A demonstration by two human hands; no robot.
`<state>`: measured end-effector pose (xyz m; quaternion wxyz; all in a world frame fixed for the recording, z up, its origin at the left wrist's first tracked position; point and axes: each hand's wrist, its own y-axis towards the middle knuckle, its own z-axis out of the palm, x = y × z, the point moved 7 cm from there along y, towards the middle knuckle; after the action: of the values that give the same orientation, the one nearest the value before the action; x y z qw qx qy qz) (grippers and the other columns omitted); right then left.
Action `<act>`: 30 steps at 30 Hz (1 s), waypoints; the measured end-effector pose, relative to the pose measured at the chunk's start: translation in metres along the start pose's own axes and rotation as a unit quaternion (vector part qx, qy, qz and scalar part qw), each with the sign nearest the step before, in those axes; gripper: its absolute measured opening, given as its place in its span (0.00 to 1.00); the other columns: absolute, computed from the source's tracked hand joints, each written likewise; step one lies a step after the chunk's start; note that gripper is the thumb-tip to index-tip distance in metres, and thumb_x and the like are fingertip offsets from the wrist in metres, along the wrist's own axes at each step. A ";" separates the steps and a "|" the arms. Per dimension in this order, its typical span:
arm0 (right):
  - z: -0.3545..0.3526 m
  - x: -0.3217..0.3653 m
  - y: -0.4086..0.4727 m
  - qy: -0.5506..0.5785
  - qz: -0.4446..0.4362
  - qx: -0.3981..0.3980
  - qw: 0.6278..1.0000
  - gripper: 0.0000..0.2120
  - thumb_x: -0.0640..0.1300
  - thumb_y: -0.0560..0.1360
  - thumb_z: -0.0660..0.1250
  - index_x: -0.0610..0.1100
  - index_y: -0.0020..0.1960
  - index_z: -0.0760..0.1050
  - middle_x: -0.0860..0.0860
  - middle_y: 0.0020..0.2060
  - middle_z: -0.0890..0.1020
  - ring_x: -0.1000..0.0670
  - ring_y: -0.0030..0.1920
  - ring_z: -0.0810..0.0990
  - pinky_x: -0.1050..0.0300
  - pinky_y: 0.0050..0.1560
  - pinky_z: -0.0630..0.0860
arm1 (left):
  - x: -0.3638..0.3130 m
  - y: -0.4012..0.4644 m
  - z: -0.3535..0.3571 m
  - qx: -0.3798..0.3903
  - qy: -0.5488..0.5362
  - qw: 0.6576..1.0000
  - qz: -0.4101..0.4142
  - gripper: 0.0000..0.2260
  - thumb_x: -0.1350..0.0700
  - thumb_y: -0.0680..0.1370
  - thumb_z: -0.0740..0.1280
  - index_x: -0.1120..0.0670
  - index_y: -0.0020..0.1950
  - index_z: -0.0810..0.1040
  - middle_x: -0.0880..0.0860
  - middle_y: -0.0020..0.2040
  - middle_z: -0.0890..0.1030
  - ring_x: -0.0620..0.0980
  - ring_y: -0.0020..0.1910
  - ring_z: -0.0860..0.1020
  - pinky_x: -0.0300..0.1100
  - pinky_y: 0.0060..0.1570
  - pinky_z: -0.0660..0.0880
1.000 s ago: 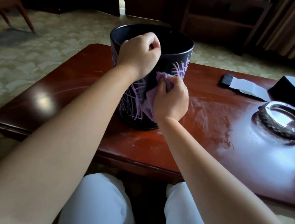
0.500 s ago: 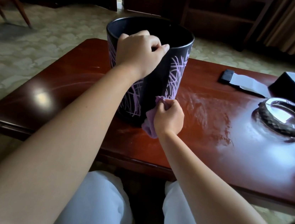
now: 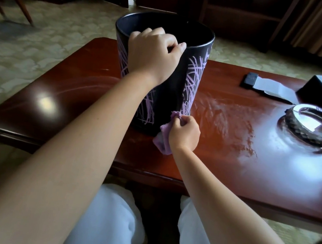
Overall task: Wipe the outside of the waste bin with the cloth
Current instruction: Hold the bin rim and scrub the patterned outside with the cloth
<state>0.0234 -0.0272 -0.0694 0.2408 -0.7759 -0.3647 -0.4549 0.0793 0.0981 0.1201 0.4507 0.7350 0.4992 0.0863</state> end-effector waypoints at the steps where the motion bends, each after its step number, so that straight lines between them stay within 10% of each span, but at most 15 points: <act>1: -0.002 0.002 0.000 0.010 -0.002 -0.012 1.000 0.09 0.49 0.77 0.62 0.47 0.52 0.78 0.51 0.48 0.82 0.50 0.50 0.79 0.61 0.42 0.65 | 0.000 -0.001 0.000 -0.004 0.002 1.000 0.000 0.17 0.44 0.78 0.58 0.53 0.44 0.81 0.51 0.45 0.80 0.52 0.49 0.75 0.44 0.53 0.61; 30: 0.016 -0.024 -0.001 -0.127 -0.047 0.044 0.990 0.12 0.53 0.77 0.61 0.49 0.48 0.81 0.51 0.45 0.84 0.48 0.49 0.80 0.61 0.39 0.65 | -0.009 -0.013 0.003 -0.093 -0.029 0.995 -0.002 0.12 0.47 0.74 0.65 0.53 0.37 0.81 0.49 0.35 0.81 0.53 0.43 0.76 0.53 0.57 0.61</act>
<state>0.0240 -0.0235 -0.0978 0.2047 -0.7979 -0.4480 -0.3475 0.0680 0.0899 0.1117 0.5317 0.6912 0.4769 0.1101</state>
